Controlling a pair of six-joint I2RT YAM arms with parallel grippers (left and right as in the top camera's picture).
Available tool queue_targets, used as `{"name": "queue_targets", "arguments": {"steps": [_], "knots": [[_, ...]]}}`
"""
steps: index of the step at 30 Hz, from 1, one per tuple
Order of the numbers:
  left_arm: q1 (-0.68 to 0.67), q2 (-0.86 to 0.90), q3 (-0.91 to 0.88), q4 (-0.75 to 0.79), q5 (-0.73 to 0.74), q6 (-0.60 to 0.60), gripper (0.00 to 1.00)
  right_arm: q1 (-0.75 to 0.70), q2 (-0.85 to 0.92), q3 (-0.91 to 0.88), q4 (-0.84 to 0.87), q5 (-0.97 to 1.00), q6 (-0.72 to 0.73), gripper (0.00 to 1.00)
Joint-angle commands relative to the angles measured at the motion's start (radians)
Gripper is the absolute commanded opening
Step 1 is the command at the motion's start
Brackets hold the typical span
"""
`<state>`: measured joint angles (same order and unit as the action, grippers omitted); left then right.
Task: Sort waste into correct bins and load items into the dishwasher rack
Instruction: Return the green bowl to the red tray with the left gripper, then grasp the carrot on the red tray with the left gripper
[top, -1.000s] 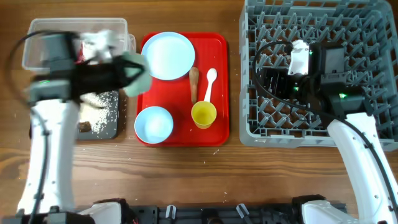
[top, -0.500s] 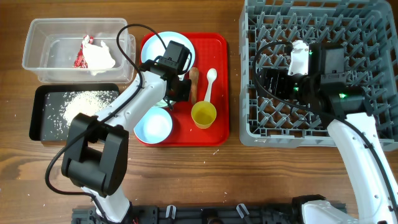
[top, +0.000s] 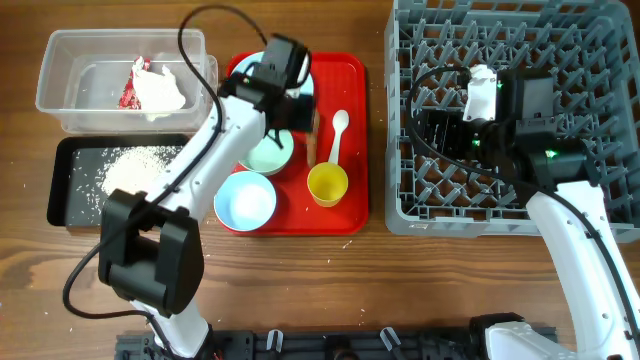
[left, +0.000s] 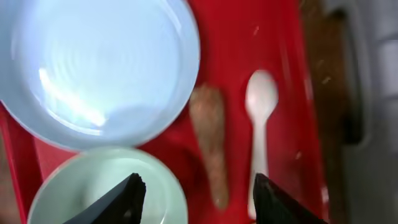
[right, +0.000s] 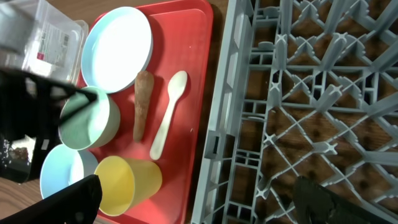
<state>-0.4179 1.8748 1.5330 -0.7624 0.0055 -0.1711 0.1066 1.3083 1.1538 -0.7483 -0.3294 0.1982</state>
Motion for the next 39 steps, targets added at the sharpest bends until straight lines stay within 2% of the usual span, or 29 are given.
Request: {"name": "queue_targets", "arguments": {"steps": [1,3,7,15,31,32,34,35,37,39], "knots": [[-0.006,-0.018,0.077,0.001,0.033,-0.025,0.57,0.000,0.010,0.018,-0.002,-0.005,0.013,1.00],[-0.016,-0.012,0.077,0.006,0.043,-0.032,0.57,0.000,0.010,0.018,-0.001,-0.005,0.013,1.00],[-0.039,0.049,0.077,0.042,0.042,-0.199,0.50,0.000,0.010,0.018,-0.003,-0.005,0.012,1.00],[-0.053,0.202,0.076,0.072,-0.035,-0.367,0.58,0.000,0.010,0.018,-0.015,-0.005,0.011,1.00],[-0.071,0.349,0.074,0.088,-0.037,-0.369,0.54,0.000,0.010,0.018,-0.016,-0.005,0.012,1.00],[-0.071,0.358,0.074,0.090,-0.037,-0.369,0.47,0.000,0.010,0.018,-0.016,-0.005,0.011,1.00],[-0.072,0.362,0.075,0.091,-0.036,-0.369,0.18,0.000,0.010,0.018,-0.016,-0.005,0.011,1.00],[-0.074,0.362,0.075,0.092,-0.032,-0.369,0.09,0.000,0.010,0.018,-0.016,-0.005,0.011,1.00],[-0.076,0.362,0.082,0.095,-0.020,-0.369,0.04,0.000,0.010,0.018,-0.016,-0.005,0.011,1.00],[-0.076,0.348,0.101,0.093,0.011,-0.368,0.04,0.000,0.010,0.018,-0.016,-0.005,0.012,1.00]]}}
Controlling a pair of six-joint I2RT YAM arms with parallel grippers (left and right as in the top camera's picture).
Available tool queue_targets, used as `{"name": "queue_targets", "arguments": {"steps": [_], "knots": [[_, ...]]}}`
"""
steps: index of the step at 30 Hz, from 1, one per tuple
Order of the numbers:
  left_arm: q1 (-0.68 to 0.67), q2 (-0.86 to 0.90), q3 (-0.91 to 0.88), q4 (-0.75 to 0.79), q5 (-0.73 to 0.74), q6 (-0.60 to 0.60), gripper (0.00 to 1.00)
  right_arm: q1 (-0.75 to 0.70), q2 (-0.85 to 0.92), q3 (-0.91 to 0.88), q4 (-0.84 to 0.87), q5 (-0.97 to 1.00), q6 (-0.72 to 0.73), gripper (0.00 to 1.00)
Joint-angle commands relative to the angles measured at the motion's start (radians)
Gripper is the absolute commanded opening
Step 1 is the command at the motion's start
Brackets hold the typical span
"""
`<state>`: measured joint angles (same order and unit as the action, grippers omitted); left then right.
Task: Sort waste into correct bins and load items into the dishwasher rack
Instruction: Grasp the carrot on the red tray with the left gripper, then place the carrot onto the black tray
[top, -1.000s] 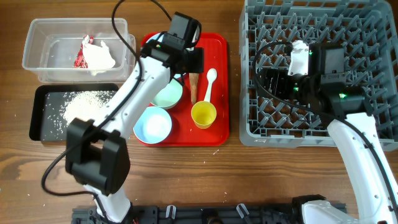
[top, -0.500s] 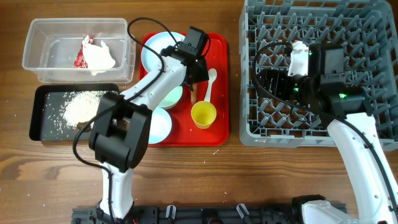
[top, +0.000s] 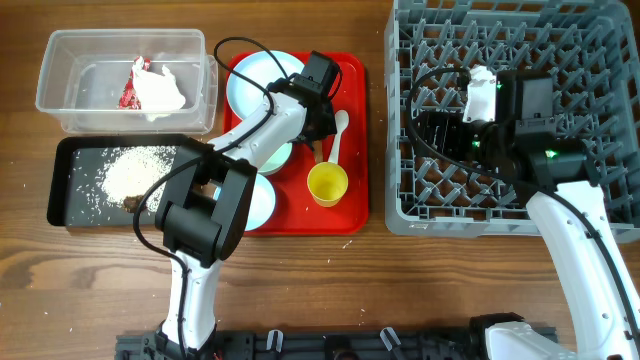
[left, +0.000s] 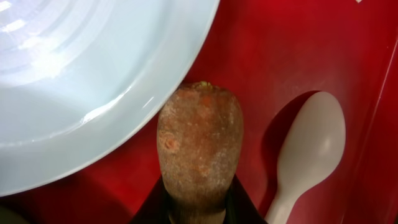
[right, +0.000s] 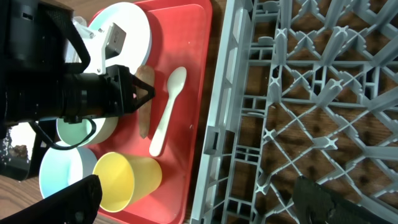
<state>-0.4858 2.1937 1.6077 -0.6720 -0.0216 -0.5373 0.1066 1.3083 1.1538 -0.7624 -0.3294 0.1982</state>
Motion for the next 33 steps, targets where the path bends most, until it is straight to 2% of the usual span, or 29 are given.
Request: {"name": "queue_targets", "arguments": {"steps": [1,7,10,13,16,20,22,24,26,28,33], "knots": [[-0.008,0.016,0.037,0.000,0.047,0.001,0.04,0.000,0.010,0.018,-0.002,-0.005,0.011,1.00],[0.032,-0.179,0.115,-0.082,0.058,0.034,0.04,0.000,0.010,0.018,-0.013,-0.005,0.012,1.00],[0.103,-0.308,0.115,-0.186,0.026,0.065,0.04,0.000,0.010,0.018,-0.012,-0.005,0.011,1.00],[0.241,-0.396,0.115,-0.325,0.016,0.061,0.04,0.000,0.010,0.018,-0.009,-0.005,0.011,1.00],[0.437,-0.415,0.114,-0.433,0.016,0.049,0.04,0.000,0.010,0.018,-0.005,-0.005,0.011,1.00],[0.650,-0.412,0.063,-0.476,0.015,-0.082,0.04,0.000,0.010,0.018,0.002,-0.005,0.014,1.00],[0.740,-0.412,-0.020,-0.452,-0.009,-0.248,0.04,0.000,0.010,0.018,0.002,-0.006,0.015,1.00],[0.814,-0.412,-0.155,-0.406,-0.055,-0.501,0.04,0.000,0.011,0.018,0.001,-0.006,0.014,1.00],[0.841,-0.412,-0.275,-0.307,-0.054,-0.575,0.04,0.000,0.010,0.018,-0.002,-0.006,0.014,1.00],[0.844,-0.412,-0.383,-0.208,-0.055,-0.578,0.04,0.000,0.010,0.018,-0.002,-0.006,0.014,1.00],[0.842,-0.412,-0.413,-0.157,-0.058,-0.578,0.04,0.000,0.010,0.018,-0.001,-0.006,0.014,1.00]]}}
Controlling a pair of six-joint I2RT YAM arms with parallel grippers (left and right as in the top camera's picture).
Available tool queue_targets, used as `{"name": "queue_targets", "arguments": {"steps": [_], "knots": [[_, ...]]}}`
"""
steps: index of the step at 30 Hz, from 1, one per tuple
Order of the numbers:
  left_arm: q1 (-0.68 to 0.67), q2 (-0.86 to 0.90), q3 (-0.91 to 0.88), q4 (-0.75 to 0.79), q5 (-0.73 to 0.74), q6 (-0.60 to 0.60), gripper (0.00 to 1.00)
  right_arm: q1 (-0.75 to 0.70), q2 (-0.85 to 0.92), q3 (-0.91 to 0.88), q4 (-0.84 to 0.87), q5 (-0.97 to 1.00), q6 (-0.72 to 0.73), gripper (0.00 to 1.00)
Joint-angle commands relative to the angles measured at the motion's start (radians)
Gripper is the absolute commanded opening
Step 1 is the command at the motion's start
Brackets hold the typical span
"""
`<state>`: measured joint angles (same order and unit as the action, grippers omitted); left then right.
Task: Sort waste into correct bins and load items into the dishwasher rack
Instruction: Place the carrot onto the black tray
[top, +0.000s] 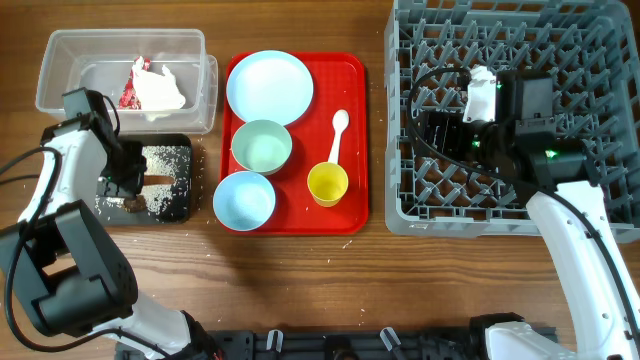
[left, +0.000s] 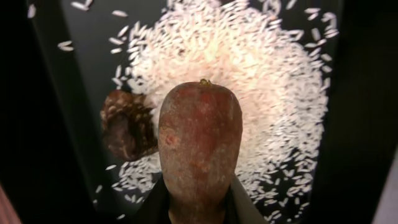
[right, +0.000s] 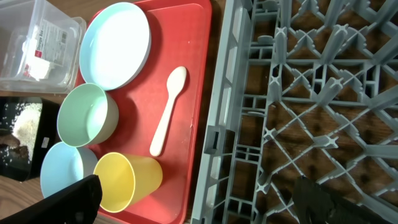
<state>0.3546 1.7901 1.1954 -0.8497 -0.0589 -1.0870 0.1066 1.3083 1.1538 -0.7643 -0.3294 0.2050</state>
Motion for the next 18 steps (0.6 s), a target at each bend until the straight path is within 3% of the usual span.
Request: {"name": "queue_targets", "arguments": {"steps": [1,3,6,10,12,14,18], "knots": [[0.002,-0.008,-0.001,0.045,-0.062,-0.028,0.04,0.000,0.010,0.018,0.001,-0.006,0.007,1.00],[0.002,-0.008,-0.001,0.086,-0.129,-0.023,0.06,0.000,0.010,0.018,0.000,-0.005,0.007,1.00],[0.002,-0.008,-0.001,0.080,-0.136,0.003,0.42,0.000,0.010,0.018,0.001,-0.006,0.008,1.00],[0.001,-0.038,0.030,0.068,-0.092,0.202,0.64,0.000,0.010,0.018,0.002,-0.006,0.008,1.00],[-0.004,-0.082,0.086,0.029,0.000,0.369,0.65,0.000,0.010,0.018,0.002,-0.006,0.007,1.00],[-0.063,-0.175,0.134,0.015,0.243,0.615,0.70,0.000,0.010,0.018,0.002,-0.005,0.008,1.00],[-0.343,-0.216,0.134,0.016,0.309,0.697,0.78,0.000,0.010,0.018,0.002,-0.006,0.008,1.00]]}}
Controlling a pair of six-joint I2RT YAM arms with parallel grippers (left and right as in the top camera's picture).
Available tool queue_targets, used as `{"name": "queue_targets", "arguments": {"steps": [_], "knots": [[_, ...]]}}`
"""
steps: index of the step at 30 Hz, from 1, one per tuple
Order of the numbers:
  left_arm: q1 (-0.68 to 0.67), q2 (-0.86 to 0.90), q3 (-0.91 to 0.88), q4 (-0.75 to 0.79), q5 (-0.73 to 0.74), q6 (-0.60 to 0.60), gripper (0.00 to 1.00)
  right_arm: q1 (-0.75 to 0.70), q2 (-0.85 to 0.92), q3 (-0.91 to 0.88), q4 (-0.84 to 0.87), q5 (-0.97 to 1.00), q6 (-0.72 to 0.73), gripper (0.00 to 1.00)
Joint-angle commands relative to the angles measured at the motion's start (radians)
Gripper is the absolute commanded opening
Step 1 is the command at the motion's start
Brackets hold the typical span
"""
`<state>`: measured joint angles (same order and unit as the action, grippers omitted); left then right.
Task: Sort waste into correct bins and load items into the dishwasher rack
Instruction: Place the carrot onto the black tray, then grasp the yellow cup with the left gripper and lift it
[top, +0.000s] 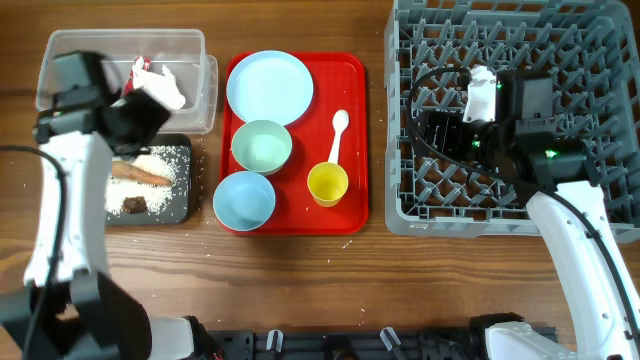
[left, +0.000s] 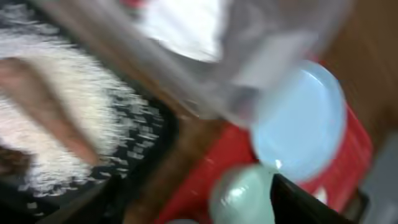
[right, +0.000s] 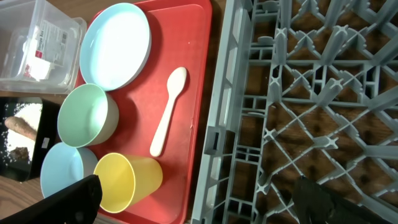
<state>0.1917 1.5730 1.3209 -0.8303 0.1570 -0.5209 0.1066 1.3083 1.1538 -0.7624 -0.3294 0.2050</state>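
Note:
A brown carrot (top: 140, 173) lies on the rice in the black tray (top: 180, 205), beside a dark brown scrap (top: 133, 205). My left gripper (top: 143, 114) hangs open and empty just above the tray's far edge, near the clear bin (top: 70, 110); its view is blurred. The red tray (top: 352, 120) carries a pale blue plate (top: 268, 88), a green bowl (top: 262, 147), a blue bowl (top: 245, 198), a yellow cup (top: 327, 184) and a white spoon (top: 338, 135). My right gripper (right: 196, 208) is open and empty over the left part of the grey dishwasher rack (top: 520, 210).
The clear bin holds white and red wrappers (top: 155, 88). Bare wooden table (top: 300, 280) runs along the front. The rack's upright prongs (right: 298, 93) fill the right side.
My left gripper has let go of the carrot, which now lies on the rice in the black tray. The gripper has moved up and back toward the clear bin. My right arm has not moved.
My left gripper was open over the carrot on the red tray. It was then shut on the carrot there, and later held it above the rice in the black tray. Now the carrot lies in that tray and the gripper is open. My right arm stayed over the rack.

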Motion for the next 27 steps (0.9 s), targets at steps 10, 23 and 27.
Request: {"name": "queue_targets", "arguments": {"steps": [10,23,27], "knots": [[-0.648,0.185,0.009,0.053,0.001,0.235,0.82,0.000,0.010,0.018,0.000,-0.006,0.008,1.00],[-0.734,0.291,0.007,-0.054,-0.035,0.305,0.42,0.000,0.010,0.018,-0.001,-0.010,0.008,1.00],[-0.741,0.291,0.007,-0.050,-0.035,0.296,0.04,0.000,0.010,0.018,-0.001,-0.010,0.008,1.00]]}}
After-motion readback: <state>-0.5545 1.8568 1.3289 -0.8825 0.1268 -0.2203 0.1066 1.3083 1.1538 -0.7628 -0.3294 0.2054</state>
